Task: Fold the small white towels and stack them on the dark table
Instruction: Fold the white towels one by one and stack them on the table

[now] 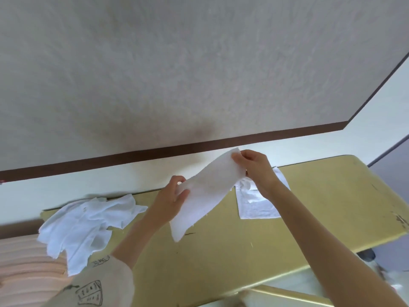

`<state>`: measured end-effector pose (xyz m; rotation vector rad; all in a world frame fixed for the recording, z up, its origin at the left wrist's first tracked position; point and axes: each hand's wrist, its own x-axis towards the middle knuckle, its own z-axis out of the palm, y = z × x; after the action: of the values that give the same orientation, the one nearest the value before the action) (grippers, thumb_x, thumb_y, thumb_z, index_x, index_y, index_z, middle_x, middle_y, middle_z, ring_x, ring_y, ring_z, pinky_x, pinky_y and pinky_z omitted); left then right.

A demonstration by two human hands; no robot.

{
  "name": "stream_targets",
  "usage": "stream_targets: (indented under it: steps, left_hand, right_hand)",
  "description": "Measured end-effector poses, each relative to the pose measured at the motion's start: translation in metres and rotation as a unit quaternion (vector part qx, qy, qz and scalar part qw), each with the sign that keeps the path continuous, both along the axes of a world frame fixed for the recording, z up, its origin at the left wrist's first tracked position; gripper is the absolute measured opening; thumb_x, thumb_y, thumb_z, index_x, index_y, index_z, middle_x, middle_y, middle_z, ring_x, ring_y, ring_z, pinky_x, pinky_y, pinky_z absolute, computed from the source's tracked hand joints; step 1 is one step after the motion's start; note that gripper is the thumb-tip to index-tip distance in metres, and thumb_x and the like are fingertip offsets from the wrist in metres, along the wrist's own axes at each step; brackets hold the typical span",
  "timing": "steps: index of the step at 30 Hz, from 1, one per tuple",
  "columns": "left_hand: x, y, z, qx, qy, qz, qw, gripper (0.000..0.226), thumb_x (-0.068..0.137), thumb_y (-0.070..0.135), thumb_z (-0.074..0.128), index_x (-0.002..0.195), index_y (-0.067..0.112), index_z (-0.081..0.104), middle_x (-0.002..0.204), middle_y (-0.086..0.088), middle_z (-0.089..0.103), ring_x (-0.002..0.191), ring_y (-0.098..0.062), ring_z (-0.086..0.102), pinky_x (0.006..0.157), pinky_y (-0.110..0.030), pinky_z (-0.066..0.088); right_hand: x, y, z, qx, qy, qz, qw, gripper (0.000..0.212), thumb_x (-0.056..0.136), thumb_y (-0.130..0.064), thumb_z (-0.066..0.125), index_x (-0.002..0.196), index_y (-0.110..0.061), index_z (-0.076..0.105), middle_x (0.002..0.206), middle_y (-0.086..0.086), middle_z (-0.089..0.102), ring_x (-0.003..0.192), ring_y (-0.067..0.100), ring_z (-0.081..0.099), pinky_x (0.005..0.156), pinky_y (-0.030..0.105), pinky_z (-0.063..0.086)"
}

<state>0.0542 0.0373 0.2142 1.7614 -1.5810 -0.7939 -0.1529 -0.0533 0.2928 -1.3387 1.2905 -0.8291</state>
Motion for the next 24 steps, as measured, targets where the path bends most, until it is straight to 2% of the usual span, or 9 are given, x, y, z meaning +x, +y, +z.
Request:
stream_targets:
  steps: [3, 7, 10, 12, 14, 15, 19, 21, 24]
  left_hand:
    - [0.018, -0.001, 0.005, -0.028, -0.037, 0.008, 0.999, 0.009, 0.097, 0.017, 0.044, 0.103, 0.02, 0.05, 0.075, -0.005, 0.056, 0.052, -0.006, 0.042, 0.052, -0.012, 0.035]
    - [0.044, -0.009, 0.011, -0.014, -0.089, 0.064, 0.994, 0.017, 0.093, 0.016, 0.053, 0.102, 0.006, 0.063, 0.088, 0.0, 0.063, 0.077, -0.016, 0.056, 0.064, -0.015, 0.032]
    - [0.061, -0.018, 0.022, -0.003, -0.079, 0.105, 0.991, 0.017, 0.088, 0.02, 0.061, 0.096, 0.007, 0.067, 0.082, 0.003, 0.062, 0.076, -0.013, 0.054, 0.062, -0.012, 0.034]
    - [0.066, -0.026, 0.033, -0.02, -0.081, 0.116, 0.99, 0.018, 0.088, 0.02, 0.061, 0.097, 0.007, 0.066, 0.085, 0.002, 0.061, 0.078, -0.012, 0.053, 0.067, -0.016, 0.034]
    - [0.068, -0.032, 0.042, -0.046, -0.093, 0.122, 0.987, 0.018, 0.09, 0.016, 0.058, 0.103, 0.006, 0.065, 0.094, -0.001, 0.06, 0.085, -0.013, 0.051, 0.075, -0.018, 0.032]
    - [0.068, -0.033, 0.044, -0.06, -0.096, 0.122, 0.986, 0.018, 0.09, 0.013, 0.056, 0.104, 0.005, 0.065, 0.097, -0.002, 0.06, 0.087, -0.012, 0.05, 0.076, -0.017, 0.031]
    - [0.061, -0.02, 0.031, -0.067, -0.091, 0.109, 0.988, 0.016, 0.089, 0.006, 0.055, 0.099, 0.008, 0.068, 0.095, 0.0, 0.058, 0.084, -0.011, 0.051, 0.071, -0.012, 0.034]
    - [0.055, -0.005, 0.009, -0.026, -0.088, 0.101, 0.991, 0.015, 0.089, 0.007, 0.057, 0.096, 0.009, 0.069, 0.094, 0.0, 0.06, 0.081, -0.01, 0.051, 0.068, -0.007, 0.034]
    - [0.045, 0.023, -0.032, 0.06, -0.089, 0.085, 0.991, 0.014, 0.087, 0.007, 0.06, 0.097, 0.008, 0.07, 0.096, -0.002, 0.062, 0.083, -0.01, 0.051, 0.074, -0.012, 0.032]
  right_hand:
    - [-0.003, -0.001, -0.009, 0.016, 0.004, -0.025, 1.0, 0.019, 0.09, -0.017, 0.057, 0.073, -0.011, 0.061, 0.074, 0.002, 0.054, 0.076, 0.017, 0.049, 0.073, 0.032, 0.042]
    - [-0.002, -0.01, -0.017, 0.024, 0.026, -0.04, 0.999, 0.016, 0.091, -0.019, 0.056, 0.079, -0.01, 0.062, 0.078, 0.004, 0.055, 0.079, 0.019, 0.05, 0.075, 0.034, 0.043]
    - [-0.001, -0.024, -0.013, 0.007, 0.027, -0.047, 0.998, 0.017, 0.09, -0.017, 0.058, 0.074, -0.015, 0.064, 0.073, 0.0, 0.058, 0.08, 0.02, 0.052, 0.077, 0.04, 0.048]
    - [0.001, -0.031, -0.008, -0.014, 0.03, -0.043, 0.999, 0.015, 0.088, -0.015, 0.059, 0.079, -0.005, 0.066, 0.077, 0.007, 0.059, 0.079, 0.02, 0.052, 0.085, 0.048, 0.05]
    - [0.0, -0.034, -0.004, -0.047, 0.034, -0.038, 0.998, 0.023, 0.086, -0.014, 0.059, 0.088, 0.01, 0.06, 0.079, 0.019, 0.056, 0.077, 0.02, 0.049, 0.089, 0.053, 0.047]
    - [-0.002, -0.034, -0.004, -0.062, 0.04, -0.035, 0.997, 0.024, 0.086, -0.013, 0.059, 0.088, 0.011, 0.059, 0.079, 0.021, 0.057, 0.077, 0.02, 0.049, 0.088, 0.051, 0.047]
    - [-0.015, -0.021, -0.023, -0.082, 0.093, -0.005, 0.992, 0.007, 0.088, -0.011, 0.057, 0.084, -0.008, 0.062, 0.075, 0.002, 0.061, 0.072, 0.015, 0.053, 0.072, 0.028, 0.042]
    - [-0.022, -0.009, -0.048, -0.071, 0.13, 0.025, 0.989, 0.007, 0.088, -0.011, 0.057, 0.085, -0.013, 0.063, 0.074, -0.004, 0.062, 0.07, 0.008, 0.055, 0.068, 0.02, 0.041]
    - [-0.034, 0.013, -0.099, -0.019, 0.201, 0.063, 0.977, 0.009, 0.088, -0.012, 0.058, 0.09, -0.011, 0.066, 0.078, -0.003, 0.064, 0.073, 0.008, 0.055, 0.065, 0.016, 0.039]
